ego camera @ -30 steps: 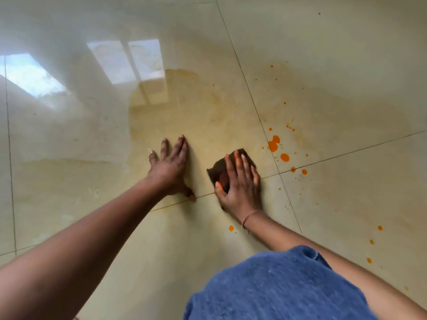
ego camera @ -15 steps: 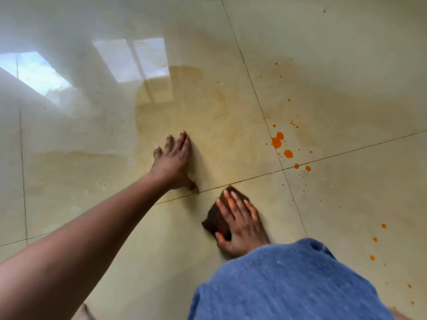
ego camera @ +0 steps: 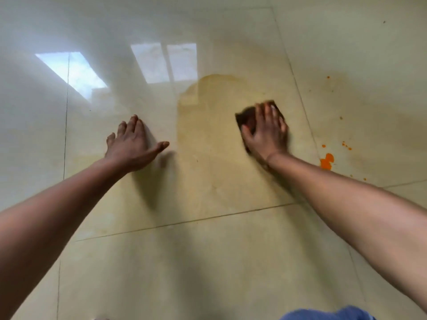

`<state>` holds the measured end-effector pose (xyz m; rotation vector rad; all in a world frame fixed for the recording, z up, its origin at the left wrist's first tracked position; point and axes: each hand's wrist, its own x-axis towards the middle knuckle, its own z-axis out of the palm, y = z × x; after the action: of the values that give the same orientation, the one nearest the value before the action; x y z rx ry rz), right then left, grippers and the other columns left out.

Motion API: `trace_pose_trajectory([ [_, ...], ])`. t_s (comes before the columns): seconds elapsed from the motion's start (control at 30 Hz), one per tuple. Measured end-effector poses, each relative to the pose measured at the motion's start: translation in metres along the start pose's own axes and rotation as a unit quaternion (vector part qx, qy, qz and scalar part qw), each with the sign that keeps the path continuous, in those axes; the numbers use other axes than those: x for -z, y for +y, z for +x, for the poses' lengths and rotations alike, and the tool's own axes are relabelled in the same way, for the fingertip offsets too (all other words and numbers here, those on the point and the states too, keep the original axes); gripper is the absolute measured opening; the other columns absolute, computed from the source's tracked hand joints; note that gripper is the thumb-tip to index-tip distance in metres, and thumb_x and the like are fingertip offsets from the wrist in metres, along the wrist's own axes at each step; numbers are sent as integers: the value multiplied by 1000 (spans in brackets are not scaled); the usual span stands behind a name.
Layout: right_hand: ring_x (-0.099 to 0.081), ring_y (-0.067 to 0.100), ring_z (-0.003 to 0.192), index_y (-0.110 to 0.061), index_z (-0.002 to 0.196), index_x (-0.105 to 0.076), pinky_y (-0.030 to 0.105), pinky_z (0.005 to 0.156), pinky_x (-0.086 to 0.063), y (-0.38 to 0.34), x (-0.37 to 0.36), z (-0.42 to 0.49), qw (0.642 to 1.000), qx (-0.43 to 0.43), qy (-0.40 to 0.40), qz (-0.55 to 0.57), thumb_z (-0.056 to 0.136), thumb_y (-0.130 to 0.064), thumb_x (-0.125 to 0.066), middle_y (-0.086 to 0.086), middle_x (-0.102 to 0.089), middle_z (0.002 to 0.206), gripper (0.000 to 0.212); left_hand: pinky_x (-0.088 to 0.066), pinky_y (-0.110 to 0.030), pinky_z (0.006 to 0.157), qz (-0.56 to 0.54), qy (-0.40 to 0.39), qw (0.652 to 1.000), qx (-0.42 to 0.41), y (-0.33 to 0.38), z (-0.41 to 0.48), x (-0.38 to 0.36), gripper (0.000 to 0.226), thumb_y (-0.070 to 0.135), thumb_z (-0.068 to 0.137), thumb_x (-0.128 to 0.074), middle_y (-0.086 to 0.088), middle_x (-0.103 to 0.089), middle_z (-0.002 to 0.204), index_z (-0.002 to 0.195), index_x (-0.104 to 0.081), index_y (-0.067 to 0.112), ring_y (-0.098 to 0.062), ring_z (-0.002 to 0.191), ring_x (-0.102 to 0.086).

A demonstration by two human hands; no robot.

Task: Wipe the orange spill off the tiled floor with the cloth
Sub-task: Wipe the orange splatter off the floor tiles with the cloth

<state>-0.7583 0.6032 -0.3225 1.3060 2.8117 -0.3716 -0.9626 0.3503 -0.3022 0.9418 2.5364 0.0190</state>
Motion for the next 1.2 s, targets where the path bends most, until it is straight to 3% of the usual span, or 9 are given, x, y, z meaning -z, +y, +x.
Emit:
trace_pose_trajectory([
  [0.13, -11, 24, 149, -18, 151, -26, 42, 119, -8, -118, -31, 9, 992, 122, -29, 16, 88, -51, -48, 10, -20, 161, 74, -12, -53, 116, 9, 7, 999, -48, -21, 5, -12, 92, 69, 88, -27, -6, 6, 161, 152, 1, 9, -30, 147, 0],
  [0.27, -25, 25, 145, -21, 148, -35, 42, 115, -20, -90, -27, -42, 956, 286, -69, 6, 79, -53, -50, 8, -32, 156, 77, -7, -51, 116, 1, 3, 998, -63, -29, 4, -15, 83, 64, 92, -20, -3, 13, 160, 152, 6, 12, -28, 147, 6],
  [0.43, -11, 27, 149, -16, 153, -23, 44, 120, -8, -98, -7, 100, 997, -69, 25, 19, 93, -48, -44, 13, -17, 161, 70, 6, -46, 115, -11, 27, 998, -57, -33, 8, -39, 85, 69, 85, -6, 2, 20, 159, 151, 12, 18, -24, 146, 16],
  [0.53, -7, 26, 150, -17, 153, -20, 43, 119, -5, -165, -26, 89, 996, 85, -33, 13, 91, -49, -42, 11, -14, 162, 73, 6, -45, 114, -26, 32, 997, -60, -35, 10, -38, 84, 68, 86, -9, 2, 17, 160, 151, 9, 19, -24, 146, 15],
  [0.63, -15, 23, 148, -21, 152, -26, 43, 118, -15, -136, -29, 37, 954, 289, -73, -27, 84, -53, -43, 7, -20, 161, 77, 6, -44, 114, -38, 27, 997, -61, -35, 9, -35, 83, 67, 86, -11, 3, 19, 159, 151, 11, 20, -23, 145, 17],
  [0.8, -6, 23, 150, -19, 153, -19, 42, 121, -5, -148, -20, 85, 1000, 17, -26, 6, 93, -46, -44, 8, -12, 162, 71, 6, -44, 114, -29, 40, 997, -60, -33, 9, -37, 82, 66, 88, -10, 2, 19, 159, 151, 10, 19, -23, 146, 17],
  [0.97, -31, 28, 141, -24, 146, -36, 39, 112, -24, -111, -23, 22, 921, 381, -82, -32, 79, -51, -50, 10, -35, 153, 74, 5, -44, 115, -24, 35, 998, -56, -32, 8, -34, 81, 65, 89, -11, 1, 19, 159, 151, 12, 18, -23, 146, 17],
  [1.1, -16, 26, 148, -20, 150, -29, 39, 117, -12, -93, -1, 87, 999, -30, -10, 21, 92, -43, -47, 11, -23, 159, 65, 7, -44, 114, -15, 45, 997, -54, -30, 7, -36, 84, 68, 86, -8, 2, 17, 160, 152, 9, 18, -23, 146, 16],
  [1.2, -7, 21, 150, -20, 153, -20, 41, 120, -6, -102, -17, 29, 991, 127, -42, 3, 91, -47, -43, 7, -13, 162, 72, 8, -44, 114, -13, 21, 999, -40, -28, 7, -30, 86, 68, 84, -8, 1, 20, 159, 151, 12, 17, -24, 145, 19],
])
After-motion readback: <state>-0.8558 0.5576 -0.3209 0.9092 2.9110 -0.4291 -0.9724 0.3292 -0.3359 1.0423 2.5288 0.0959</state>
